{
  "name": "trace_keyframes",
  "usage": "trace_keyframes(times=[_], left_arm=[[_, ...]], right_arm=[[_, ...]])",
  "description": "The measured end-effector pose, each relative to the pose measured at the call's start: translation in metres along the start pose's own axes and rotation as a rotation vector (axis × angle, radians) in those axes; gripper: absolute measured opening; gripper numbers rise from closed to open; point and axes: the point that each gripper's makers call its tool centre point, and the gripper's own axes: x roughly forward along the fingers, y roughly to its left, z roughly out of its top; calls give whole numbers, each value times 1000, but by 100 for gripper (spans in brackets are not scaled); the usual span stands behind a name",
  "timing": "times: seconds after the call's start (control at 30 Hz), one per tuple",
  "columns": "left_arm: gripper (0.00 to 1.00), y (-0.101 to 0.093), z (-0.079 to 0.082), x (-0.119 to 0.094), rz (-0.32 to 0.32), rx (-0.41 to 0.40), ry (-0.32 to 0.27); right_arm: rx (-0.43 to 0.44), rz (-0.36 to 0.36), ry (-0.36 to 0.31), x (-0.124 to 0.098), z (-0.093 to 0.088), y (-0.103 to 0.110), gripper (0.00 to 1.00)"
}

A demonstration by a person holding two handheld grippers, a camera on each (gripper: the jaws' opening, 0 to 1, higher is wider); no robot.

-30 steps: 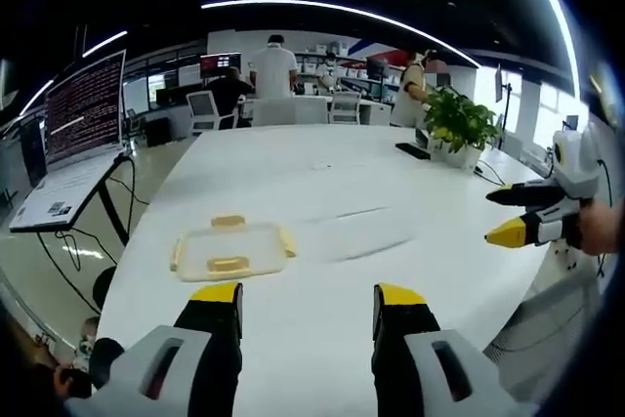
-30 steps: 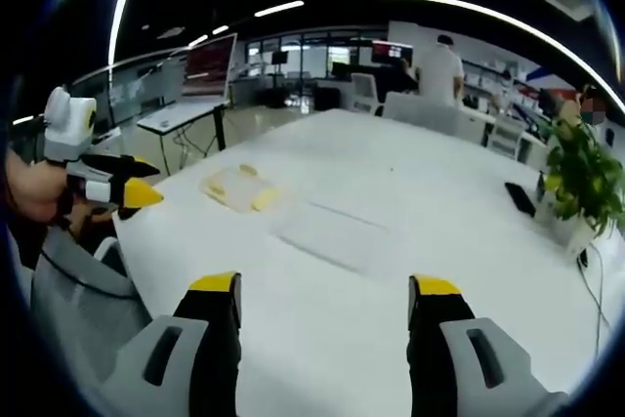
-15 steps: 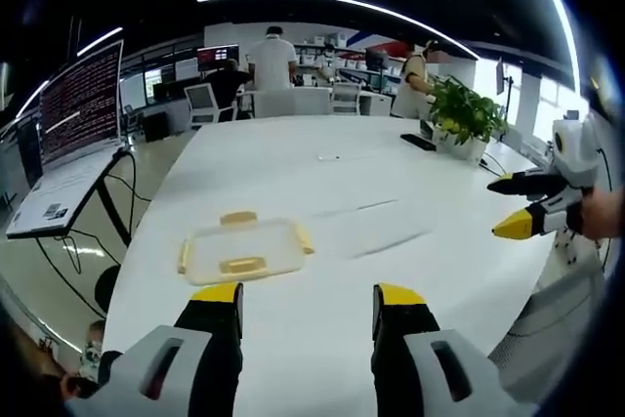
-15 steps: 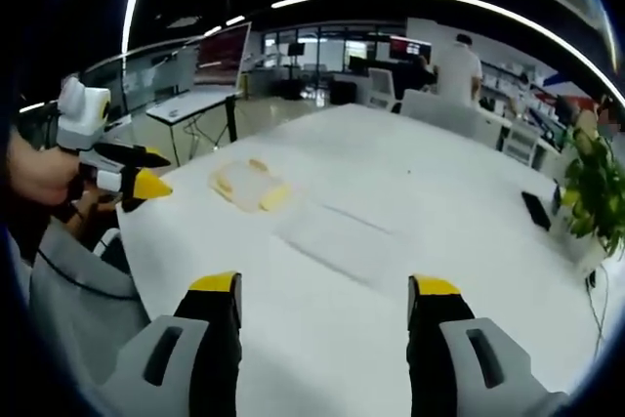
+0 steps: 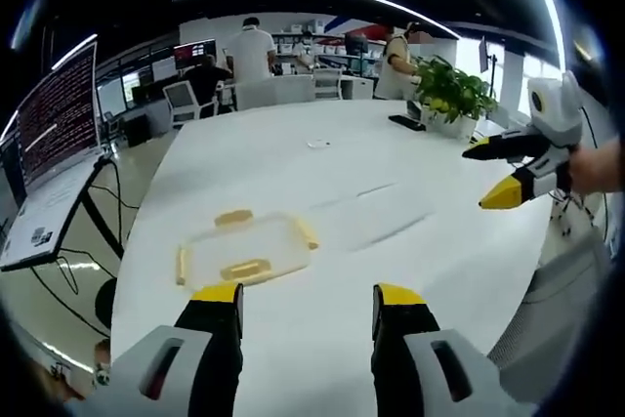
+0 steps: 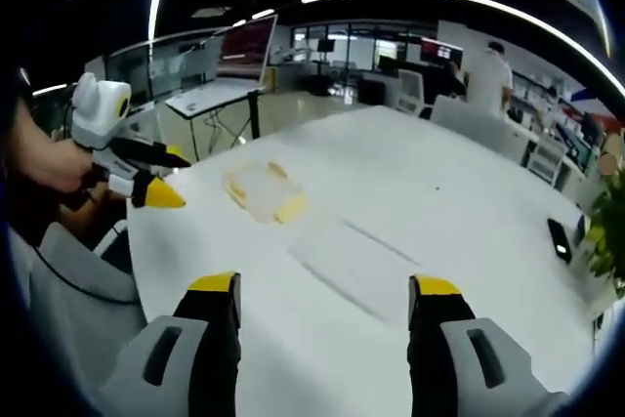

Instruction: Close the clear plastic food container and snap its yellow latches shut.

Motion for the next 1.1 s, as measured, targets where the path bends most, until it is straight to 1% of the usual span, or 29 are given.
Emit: trace_keyframes(times=[0.07,0.17,0.37,0.43,0.6,0.87,0.9,1.1], left_arm=[[47,3,1,3,-5,27,4],[47,6,3,6,-7,46,5],[47,16,-1,16,-26,49,34],[47,20,-3,19,-28,57,46],[47,33,-6,24,-35,75,70],[47,46,-7,29,-59,107,93],[47,47,-7,30,-62,116,97],[47,55,-1,31,-86,162,105]], right_arm=[[-11,18,6,6,2,1,67],[-11,35,20,14,0,2,68],[-38,79,47,29,-2,11,68],[-61,100,57,35,-1,14,67],[-104,144,62,50,8,22,67],[-167,208,70,69,21,31,65],[-188,217,67,72,25,33,65],[-213,258,75,84,31,41,65]])
